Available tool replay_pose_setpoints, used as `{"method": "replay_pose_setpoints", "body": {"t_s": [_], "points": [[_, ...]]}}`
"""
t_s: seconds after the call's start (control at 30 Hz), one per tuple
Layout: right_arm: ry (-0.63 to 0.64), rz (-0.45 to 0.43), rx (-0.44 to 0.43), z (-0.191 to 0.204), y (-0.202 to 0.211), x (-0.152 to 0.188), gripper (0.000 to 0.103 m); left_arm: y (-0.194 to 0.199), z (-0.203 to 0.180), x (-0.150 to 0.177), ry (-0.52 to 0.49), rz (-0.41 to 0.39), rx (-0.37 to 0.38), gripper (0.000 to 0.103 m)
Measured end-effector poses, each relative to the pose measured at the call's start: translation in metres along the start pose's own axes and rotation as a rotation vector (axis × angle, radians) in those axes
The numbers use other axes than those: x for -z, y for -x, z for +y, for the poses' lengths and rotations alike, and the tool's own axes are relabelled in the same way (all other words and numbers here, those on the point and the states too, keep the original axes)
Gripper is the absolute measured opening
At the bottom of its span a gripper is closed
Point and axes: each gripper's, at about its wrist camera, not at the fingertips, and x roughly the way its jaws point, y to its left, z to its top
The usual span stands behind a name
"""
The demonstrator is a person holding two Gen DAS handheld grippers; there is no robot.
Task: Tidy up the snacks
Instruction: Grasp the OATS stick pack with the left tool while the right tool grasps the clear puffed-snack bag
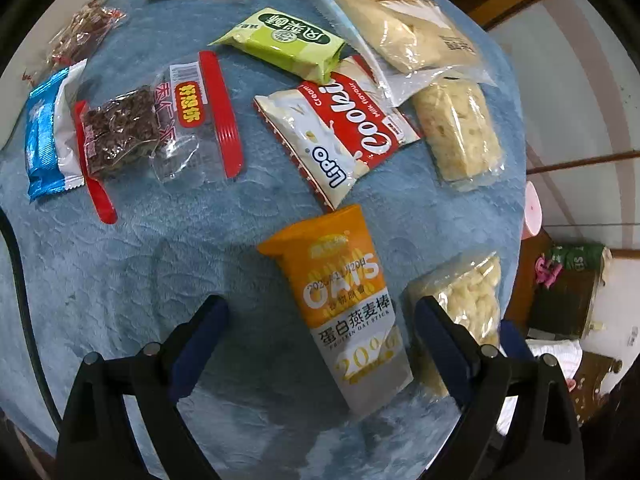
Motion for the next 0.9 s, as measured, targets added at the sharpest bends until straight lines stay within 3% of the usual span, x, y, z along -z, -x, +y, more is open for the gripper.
{"method": "replay_pose_setpoints", "body": {"t_s": [0.33,0.47,0.57,0.63,0.77,0.9], "points": [[0.088,0.023,0.020,0.012,-0.004,0.009,0.067,-0.019,-0.025,-0.014,0.140,0.050,-0.167,0.094],[0.108,0.075,0.077,0.015,-0.018,0.012,0.067,-0.033,-0.050,-0.014,0.075,0.070,-0.292,0.095],[0.096,0.077,0.092,0.014,-0.024,0.012,0.067,-0.035,-0.058,-0.014,0.078,0.059,-0.299,0.095],[0.073,0.076,0.086,0.011,-0.025,0.012,0.067,-0.032,-0.059,-0.011,0.047,0.055,-0.293,0.087],[0.066,0.064,0.106,0.014,-0.025,0.013,0.065,-0.011,-0.051,0.001,-0.008,0.052,-0.260,0.040],[0.062,0.050,0.145,0.020,-0.024,0.017,0.064,-0.003,-0.042,0.004,-0.033,0.075,-0.193,0.037]]}}
